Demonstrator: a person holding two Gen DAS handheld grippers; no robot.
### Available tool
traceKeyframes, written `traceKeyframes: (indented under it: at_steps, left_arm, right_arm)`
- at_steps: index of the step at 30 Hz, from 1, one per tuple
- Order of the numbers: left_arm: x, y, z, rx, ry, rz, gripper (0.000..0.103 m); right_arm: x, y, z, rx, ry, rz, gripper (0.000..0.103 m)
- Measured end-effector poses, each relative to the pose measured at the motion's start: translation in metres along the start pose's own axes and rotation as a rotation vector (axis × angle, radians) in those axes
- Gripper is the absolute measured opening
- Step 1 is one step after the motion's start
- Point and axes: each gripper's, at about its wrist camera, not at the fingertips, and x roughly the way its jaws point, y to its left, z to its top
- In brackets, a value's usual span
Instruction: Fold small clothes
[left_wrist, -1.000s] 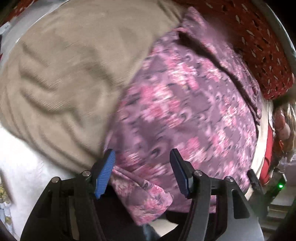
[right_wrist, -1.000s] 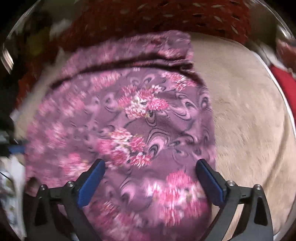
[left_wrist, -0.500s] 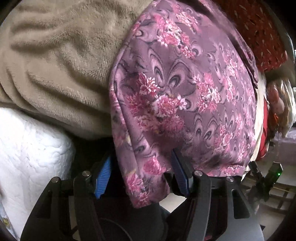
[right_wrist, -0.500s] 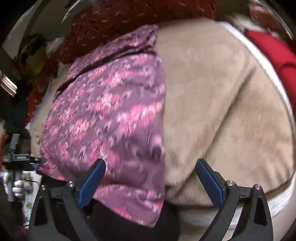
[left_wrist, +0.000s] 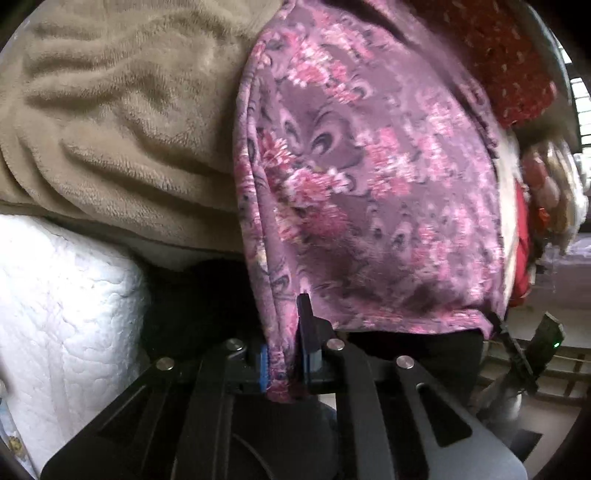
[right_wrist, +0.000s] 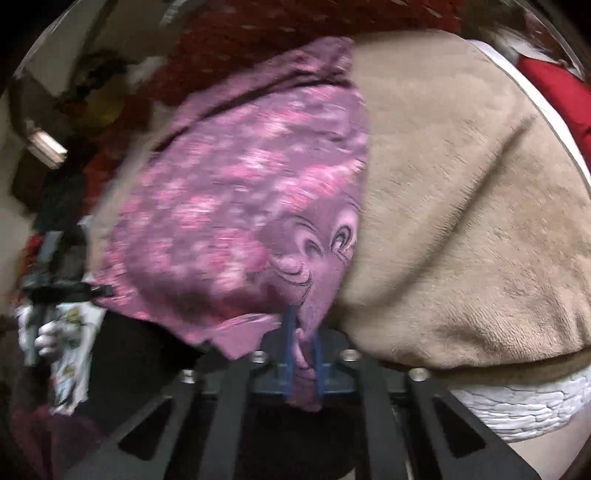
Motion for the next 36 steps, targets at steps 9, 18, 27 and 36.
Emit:
traceKeyframes:
  at_steps: [9,18,27,36]
  left_arm:
    - [-0.026,0.006,0.001,-0.021,-0.034,-0.089,0.01]
    - [-0.003,0.002,-0.008,-0.012,0.023,-0.04,0.01]
    - [-0.031,0.008,0.021,-0.087,0.013,-0.339,0.01]
    - [-0.076,0.005,0.103,-0.212,-0.151,-0.521,0.01]
  right_arm:
    - [-0.01,-0.003,0.0,0.046,-0.037,0.08,0.011]
    - [0.007,-0.021,-0.008,0.193,-0.005,0.188,0.013]
    - [-0.024,-0.008,0.02,0.25,-0.143,0.379,0.005]
    - [-0.034,-0.031,0.097,0.395,-0.329,0.568,0.005]
